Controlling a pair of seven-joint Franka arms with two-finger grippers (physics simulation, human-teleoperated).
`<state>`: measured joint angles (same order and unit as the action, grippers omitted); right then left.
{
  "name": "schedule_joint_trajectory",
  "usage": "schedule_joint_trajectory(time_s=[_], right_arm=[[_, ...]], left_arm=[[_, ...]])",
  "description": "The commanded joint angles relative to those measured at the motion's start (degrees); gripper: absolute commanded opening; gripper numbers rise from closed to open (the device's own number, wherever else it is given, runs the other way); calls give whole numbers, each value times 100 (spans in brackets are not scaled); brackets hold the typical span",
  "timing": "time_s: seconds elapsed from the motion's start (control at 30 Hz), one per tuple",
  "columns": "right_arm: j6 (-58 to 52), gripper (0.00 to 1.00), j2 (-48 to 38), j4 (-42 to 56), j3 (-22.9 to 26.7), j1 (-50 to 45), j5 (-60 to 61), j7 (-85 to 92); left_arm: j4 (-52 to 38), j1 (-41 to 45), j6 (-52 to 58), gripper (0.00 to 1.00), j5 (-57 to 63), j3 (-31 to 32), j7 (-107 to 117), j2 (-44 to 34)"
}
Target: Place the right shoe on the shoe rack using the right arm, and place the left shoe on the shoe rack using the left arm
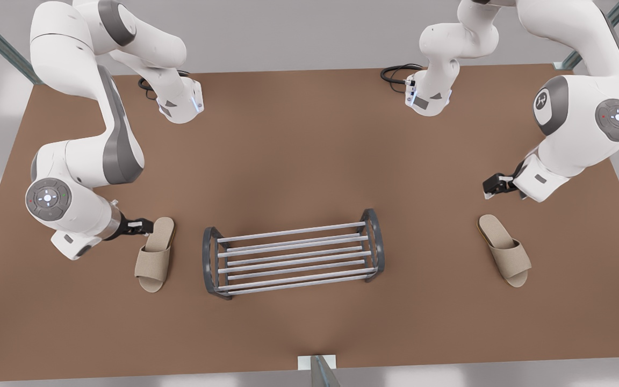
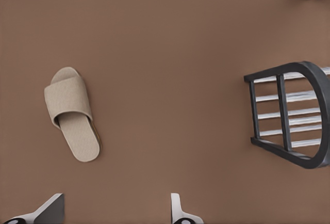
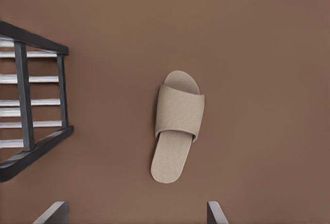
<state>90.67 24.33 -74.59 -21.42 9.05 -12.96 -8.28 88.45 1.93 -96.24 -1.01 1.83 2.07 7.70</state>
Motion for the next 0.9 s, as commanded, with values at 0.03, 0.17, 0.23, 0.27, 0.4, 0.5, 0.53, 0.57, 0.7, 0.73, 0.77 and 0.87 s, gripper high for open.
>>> schedule_joint_trajectory(time_s=[0.03,0.17,0.23,0.27,0.4,0.5,0.53,0.57,0.7,0.73,0.77,0.87], right_arm=[[83,100,-7,-11,6,27,101,-130],[-286,100,-16,-46,23,536,1014,-17],[-558,100,-16,-38,23,1405,1813,967],[-699,100,97,-73,-12,2029,2269,1345],[-190,100,1767,-1065,-4307,5809,1236,1295],[83,100,3604,-1953,-6893,6707,-1471,-842],[83,100,4035,-2278,-7332,6856,-2236,-886],[83,100,4571,-2902,-7825,7058,-3431,-886],[301,100,5213,-3895,-8159,7199,-6023,764],[627,100,5441,-4247,-8159,7436,-6798,1784],[785,100,5565,-4309,-8159,7489,-7132,2505],[2216,100,5653,-4432,-7913,7585,-8582,5817]], left_arm=[[-3,0,-97,100,4,1,56,-6],[6,772,-79,100,92,19,1818,214],[24,1502,-44,100,645,19,3956,302],[24,1845,-61,100,935,19,4501,494],[2026,2787,-2319,100,4001,-429,8976,311],[3142,2804,-3427,100,4697,-965,9152,-339],[3679,2804,-4191,100,5504,-1185,10222,-472],[3943,2795,-5237,100,6551,-1545,11893,-279],[3873,2769,-5994,100,7815,-2134,14134,609],[3698,2734,-6003,100,8239,-2222,15146,820],[3662,2672,-6003,100,8441,-2222,15340,926],[3609,2426,-5871,100,9943,-2240,16499,1136]])
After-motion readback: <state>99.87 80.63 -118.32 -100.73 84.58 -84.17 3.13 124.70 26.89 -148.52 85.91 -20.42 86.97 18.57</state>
